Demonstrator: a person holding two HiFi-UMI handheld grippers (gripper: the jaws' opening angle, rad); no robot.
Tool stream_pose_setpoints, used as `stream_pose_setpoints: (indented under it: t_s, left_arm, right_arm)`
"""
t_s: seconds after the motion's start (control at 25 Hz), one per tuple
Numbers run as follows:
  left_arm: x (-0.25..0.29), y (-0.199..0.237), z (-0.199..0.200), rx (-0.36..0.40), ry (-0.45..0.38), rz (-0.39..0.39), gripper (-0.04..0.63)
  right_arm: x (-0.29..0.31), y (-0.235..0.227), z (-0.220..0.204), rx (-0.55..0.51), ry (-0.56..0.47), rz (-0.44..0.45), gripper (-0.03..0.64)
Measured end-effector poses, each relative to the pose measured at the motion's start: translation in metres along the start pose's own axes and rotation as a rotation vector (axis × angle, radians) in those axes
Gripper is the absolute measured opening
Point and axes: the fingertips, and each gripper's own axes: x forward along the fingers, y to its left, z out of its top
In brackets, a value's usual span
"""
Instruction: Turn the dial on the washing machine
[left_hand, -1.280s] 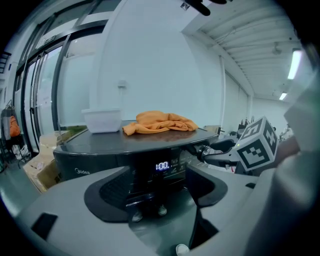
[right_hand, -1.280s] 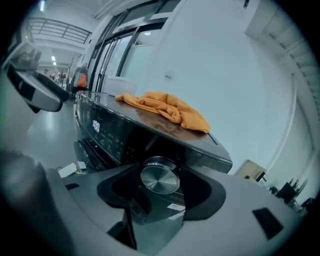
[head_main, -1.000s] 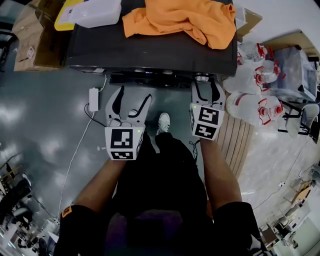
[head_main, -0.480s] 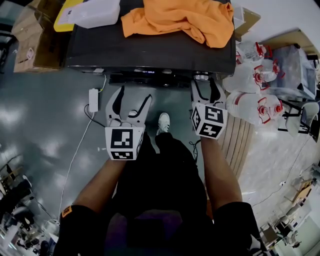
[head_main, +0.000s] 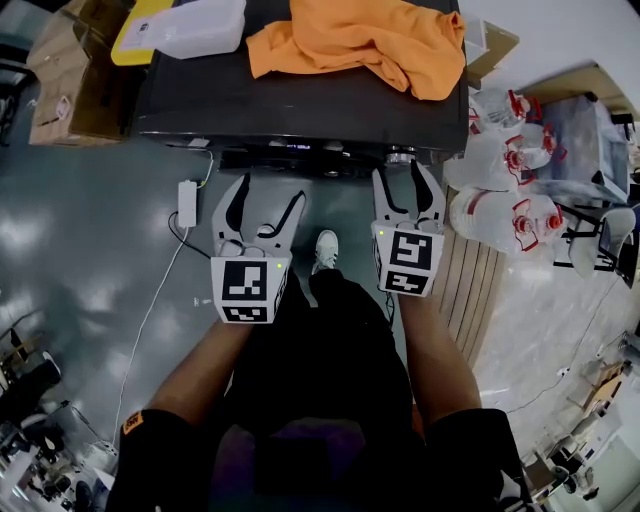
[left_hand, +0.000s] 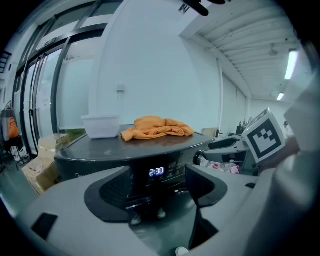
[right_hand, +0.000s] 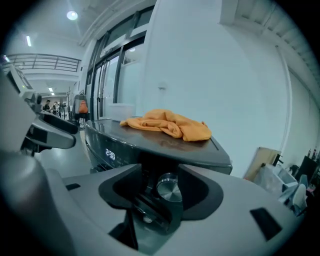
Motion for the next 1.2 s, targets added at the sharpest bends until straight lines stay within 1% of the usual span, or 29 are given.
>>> stream_pose_setpoints:
  t_s: [0.08,0.24,0.4,0.52,0.64,0.76,1.04,1.12,1.2]
  left_arm:
    - [-0.005,-0.004,0.011,0.002,-0.020,-0.005,0.331]
    - [-0.022,-0.011,0.038,0.009,-0.074,-0.014,0.331]
    - [-0.044,-0.017,0.064,0.012,-0.120,-0.016,0.331]
    - [-0.063,-0.019,0.076,0.003,-0.132,-0.010,0.331]
    - [-0.081,-0.024,0.083,-0.010,-0.128,-0.010,0.331]
    - [-0.097,-0.027,0.091,-0.013,-0.143,-0.004,0.331]
    - [-0.118,-0.028,0.109,-0.014,-0.168,0.003,0.330]
    - [-0.122,-0.028,0.116,-0.011,-0.175,0.003,0.330]
    - [-0.126,-0.030,0.123,-0.004,-0.184,0.003,0.328]
  right_arm:
    - [-0.014,0.010,0.019,-0.008,-0.041,0.027,0.216]
    - [-0.045,0.025,0.052,-0.013,-0.117,0.071,0.189]
    - [-0.074,0.032,0.076,-0.007,-0.173,0.097,0.190]
    - [-0.093,0.043,0.092,-0.009,-0.208,0.141,0.210]
    - [-0.111,0.055,0.102,-0.028,-0.208,0.193,0.218]
    - [-0.127,0.061,0.111,-0.043,-0.219,0.221,0.214]
    - [-0.159,0.064,0.141,-0.052,-0.283,0.247,0.137]
    - [-0.166,0.064,0.150,-0.056,-0.301,0.252,0.107]
    - [-0.173,0.063,0.157,-0.053,-0.317,0.252,0.058]
